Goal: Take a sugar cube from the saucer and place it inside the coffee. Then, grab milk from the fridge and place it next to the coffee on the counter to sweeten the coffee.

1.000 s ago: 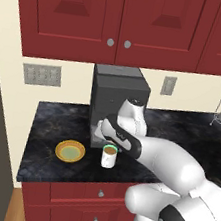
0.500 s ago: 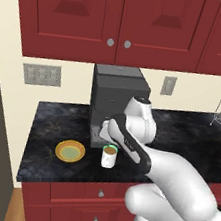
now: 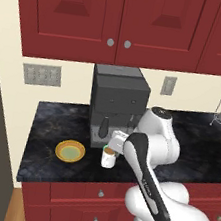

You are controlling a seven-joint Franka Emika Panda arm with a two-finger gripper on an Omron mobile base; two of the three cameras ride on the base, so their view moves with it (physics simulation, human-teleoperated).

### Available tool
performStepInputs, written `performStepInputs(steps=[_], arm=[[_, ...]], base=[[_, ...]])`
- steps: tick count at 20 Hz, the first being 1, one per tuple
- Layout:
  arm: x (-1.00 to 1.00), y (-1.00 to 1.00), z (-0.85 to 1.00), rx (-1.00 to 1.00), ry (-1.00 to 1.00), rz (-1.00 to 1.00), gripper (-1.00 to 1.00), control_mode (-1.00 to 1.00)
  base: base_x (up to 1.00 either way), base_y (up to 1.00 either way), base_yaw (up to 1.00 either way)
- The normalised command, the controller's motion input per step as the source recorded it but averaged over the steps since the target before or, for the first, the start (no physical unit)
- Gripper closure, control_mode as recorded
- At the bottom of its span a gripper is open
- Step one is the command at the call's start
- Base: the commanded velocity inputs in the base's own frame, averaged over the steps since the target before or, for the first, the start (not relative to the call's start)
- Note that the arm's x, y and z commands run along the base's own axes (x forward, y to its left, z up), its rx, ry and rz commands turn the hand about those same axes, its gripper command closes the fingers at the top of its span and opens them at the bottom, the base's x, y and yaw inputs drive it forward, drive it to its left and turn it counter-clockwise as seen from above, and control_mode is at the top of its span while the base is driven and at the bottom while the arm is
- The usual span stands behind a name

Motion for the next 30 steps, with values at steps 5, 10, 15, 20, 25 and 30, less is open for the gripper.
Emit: performStepInputs(steps=[5, 10, 15, 20, 25, 30], arm=[[-0.41, -0.01, 0.67, -0.08, -0.02, 0.0, -1.0, -1.0], [-0.15, -0.02, 0.33, -0.01, -0.05, 0.0, -1.0, -1.0], [0.0, 0.0, -0.03, -0.01, 0.03, 0.0, -1.0, -1.0], [0.0, 0.0, -0.07, -0.01, 0.0, 0.0, -1.0, -1.0], [0.0, 0.0, -0.06, -0.01, 0.0, 0.0, -1.0, 1.0], [0.0, 0.0, 0.0, 0.0, 0.0, 0.0, -1.0, 1.0]], base=[[0.0, 0.0, 0.0], [0.0, 0.0, 0.0], [0.0, 0.0, 0.0], [0.0, 0.0, 0.0], [-0.2, -0.11, -0.07], [-0.63, -0.2, -0.55]])
